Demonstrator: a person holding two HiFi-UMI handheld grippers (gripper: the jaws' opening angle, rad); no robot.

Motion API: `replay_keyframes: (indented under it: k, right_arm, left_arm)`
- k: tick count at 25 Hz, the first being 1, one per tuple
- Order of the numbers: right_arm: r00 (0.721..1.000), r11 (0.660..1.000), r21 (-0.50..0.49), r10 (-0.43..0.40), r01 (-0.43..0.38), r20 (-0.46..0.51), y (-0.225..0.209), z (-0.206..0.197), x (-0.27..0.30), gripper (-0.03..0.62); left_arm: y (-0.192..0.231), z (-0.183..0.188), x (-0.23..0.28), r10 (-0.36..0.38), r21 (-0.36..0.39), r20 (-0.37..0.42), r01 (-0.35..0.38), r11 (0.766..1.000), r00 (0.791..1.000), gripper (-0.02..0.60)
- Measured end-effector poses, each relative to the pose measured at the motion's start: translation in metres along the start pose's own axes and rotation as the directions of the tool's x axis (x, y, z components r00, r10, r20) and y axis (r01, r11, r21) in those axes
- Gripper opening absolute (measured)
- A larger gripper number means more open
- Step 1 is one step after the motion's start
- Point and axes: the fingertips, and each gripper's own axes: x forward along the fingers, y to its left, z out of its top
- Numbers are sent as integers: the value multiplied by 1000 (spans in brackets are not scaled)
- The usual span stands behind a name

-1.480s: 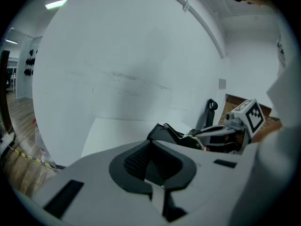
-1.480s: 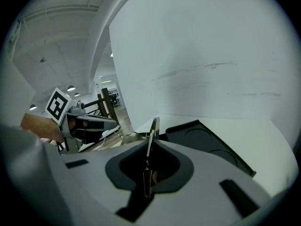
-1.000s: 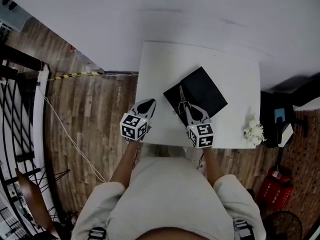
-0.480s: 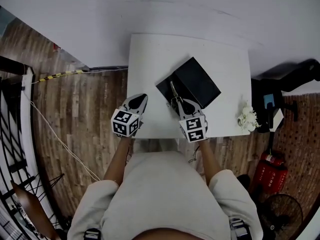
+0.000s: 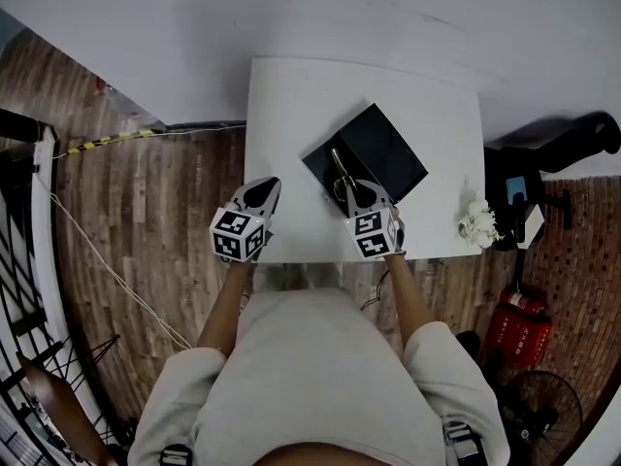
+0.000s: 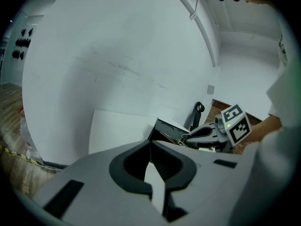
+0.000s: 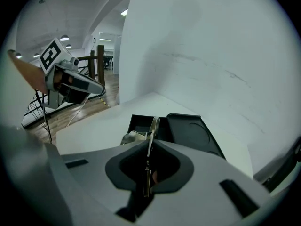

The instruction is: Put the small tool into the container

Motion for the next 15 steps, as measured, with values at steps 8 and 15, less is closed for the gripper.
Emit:
replay_keyframes:
  k: [8,15]
  right_arm:
    - [997,999,-37,-10,7,-78,-1,-7,25,20]
    - [992,998,-63,-7,-1,-129,0,-17,42,20]
  left_arm:
    - [9,2,-7,17,-13,9,-17,1000,1000,15]
    - [12,2,-10,29,-19,18,-29,999,999,15]
